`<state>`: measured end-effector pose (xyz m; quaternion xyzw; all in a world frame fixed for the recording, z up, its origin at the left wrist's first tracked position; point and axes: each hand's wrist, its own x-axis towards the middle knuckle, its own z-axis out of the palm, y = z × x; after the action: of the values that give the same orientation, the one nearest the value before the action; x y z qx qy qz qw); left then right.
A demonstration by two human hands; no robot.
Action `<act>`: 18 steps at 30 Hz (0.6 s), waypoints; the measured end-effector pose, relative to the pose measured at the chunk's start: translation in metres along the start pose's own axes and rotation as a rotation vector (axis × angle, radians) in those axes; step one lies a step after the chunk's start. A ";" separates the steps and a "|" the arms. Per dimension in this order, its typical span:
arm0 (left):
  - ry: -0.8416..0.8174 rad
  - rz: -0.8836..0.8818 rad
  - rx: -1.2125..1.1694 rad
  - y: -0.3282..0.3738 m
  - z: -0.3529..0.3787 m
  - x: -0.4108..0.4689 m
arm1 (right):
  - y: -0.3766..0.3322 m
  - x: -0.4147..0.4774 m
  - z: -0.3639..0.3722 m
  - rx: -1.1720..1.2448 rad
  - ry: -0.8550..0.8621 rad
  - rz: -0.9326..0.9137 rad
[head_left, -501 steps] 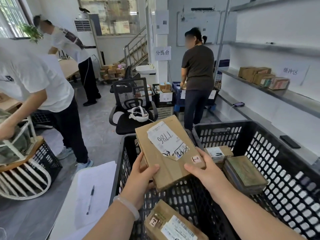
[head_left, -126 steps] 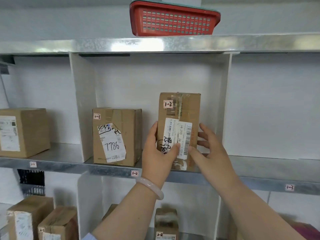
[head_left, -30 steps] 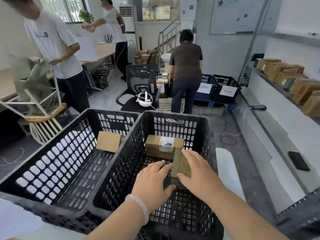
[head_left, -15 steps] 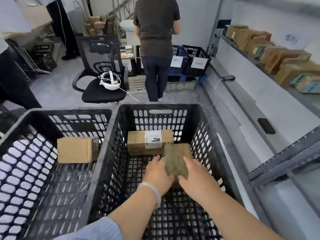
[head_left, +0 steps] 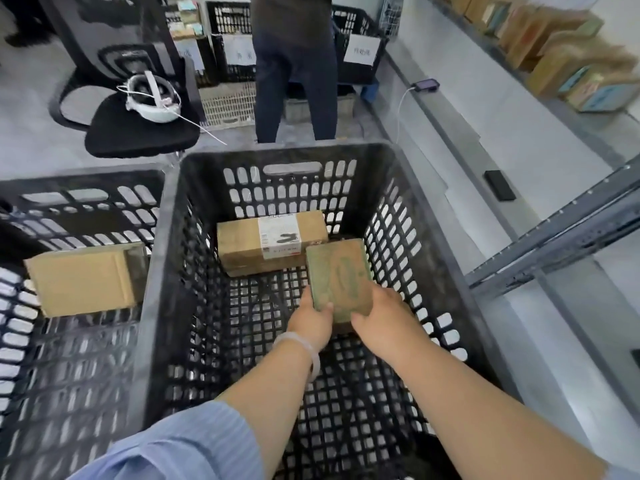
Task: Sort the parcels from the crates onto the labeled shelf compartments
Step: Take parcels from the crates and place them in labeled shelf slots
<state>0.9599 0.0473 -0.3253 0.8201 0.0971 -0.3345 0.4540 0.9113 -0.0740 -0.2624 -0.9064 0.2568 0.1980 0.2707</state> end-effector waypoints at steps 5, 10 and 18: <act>-0.011 -0.006 -0.004 -0.006 -0.009 -0.013 | 0.004 0.015 0.014 0.196 -0.079 0.164; 0.006 0.016 -0.012 -0.004 -0.018 -0.030 | -0.003 0.012 0.013 0.407 -0.090 0.251; 0.112 0.188 -0.318 0.019 -0.057 -0.084 | -0.016 -0.031 -0.040 0.795 0.157 -0.062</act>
<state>0.9318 0.0946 -0.2380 0.7609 0.0968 -0.2248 0.6009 0.9050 -0.0759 -0.2098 -0.7508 0.3060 0.0055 0.5853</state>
